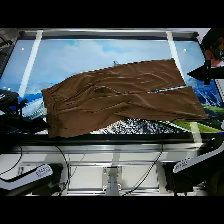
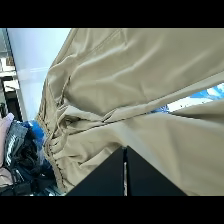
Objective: Fold the clothes and pants, and hang the long-sleeved shirts on hangers.
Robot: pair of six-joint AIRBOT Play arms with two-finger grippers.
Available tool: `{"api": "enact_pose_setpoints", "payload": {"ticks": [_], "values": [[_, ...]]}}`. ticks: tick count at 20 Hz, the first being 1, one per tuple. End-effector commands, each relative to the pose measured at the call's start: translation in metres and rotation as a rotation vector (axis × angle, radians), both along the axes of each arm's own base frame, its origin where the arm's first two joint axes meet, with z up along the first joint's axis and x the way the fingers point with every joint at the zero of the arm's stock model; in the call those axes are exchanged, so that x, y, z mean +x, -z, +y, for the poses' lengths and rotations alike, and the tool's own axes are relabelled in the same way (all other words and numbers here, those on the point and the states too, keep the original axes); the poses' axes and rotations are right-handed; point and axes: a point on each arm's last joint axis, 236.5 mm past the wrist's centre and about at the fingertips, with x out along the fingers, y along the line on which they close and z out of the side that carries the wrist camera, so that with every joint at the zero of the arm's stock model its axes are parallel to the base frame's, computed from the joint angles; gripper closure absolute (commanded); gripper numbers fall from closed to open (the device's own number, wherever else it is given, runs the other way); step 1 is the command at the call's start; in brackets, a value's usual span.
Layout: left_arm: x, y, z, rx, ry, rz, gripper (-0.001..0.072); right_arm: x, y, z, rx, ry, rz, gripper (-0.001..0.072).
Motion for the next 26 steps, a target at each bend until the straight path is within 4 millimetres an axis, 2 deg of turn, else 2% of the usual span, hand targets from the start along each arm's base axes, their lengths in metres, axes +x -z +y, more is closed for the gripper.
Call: {"api": "enact_pose_setpoints", "payload": {"ticks": [1,2,3,5,8,10,12,16,18,20,23,26], "values": [[0.002,0.012,-0.008,-0.061,-0.001,0.023,0.031,-0.003,0.0,0.003,0.007,-0.013,0.008,0.0697],[0.004,0.013,-0.011,-0.083,-0.013,0.021,0.0311,-0.003,0.0,0.003,0.007,-0.014,0.008,0.0697],[0.008,0.013,-0.015,-0.106,-0.027,0.016,0.0351,-0.003,0.0,0.003,0.007,-0.014,0.008,0.0697],[0.009,0.012,-0.018,-0.122,-0.031,0.017,0.0689,-0.003,0.0,0.003,0.007,-0.014,0.008,0.0697],[-0.001,0.003,-0.027,-0.169,0.002,0.052,0.0692,-0.003,0.0,0.003,0.007,-0.013,0.008,0.0697],[-0.009,-0.005,-0.021,-0.141,0.035,0.073,0.0694,-0.003,0.0,0.003,0.007,-0.014,0.009,0.0697],[-0.012,-0.011,0.003,-0.026,0.019,0.101,0.0694,-0.004,0.001,0.003,0.005,-0.018,0.013,0.0698],[-0.013,-0.032,0.074,0.271,-0.035,0.148,0.0694,-0.01,0.018,0.003,-0.069,-0.036,0.072,0.07],[-0.001,-0.04,0.086,0.317,-0.046,0.11,0.0694,-0.008,0.019,0.01,-0.074,-0.054,0.075,0.07],[0.015,-0.042,0.091,0.353,-0.046,0.054,0.0693,-0.007,0.019,0.018,-0.078,-0.07,0.075,0.07],[0.048,-0.042,0.082,0.411,0.007,-0.043,0.0693,-0.005,0.023,0.026,-0.097,-0.07,0.101,0.0701],[0.084,-0.046,0.076,0.503,0.059,-0.153,0.0693,-0.004,0.025,0.02,-0.146,-0.05,0.108,0.0701]]}}
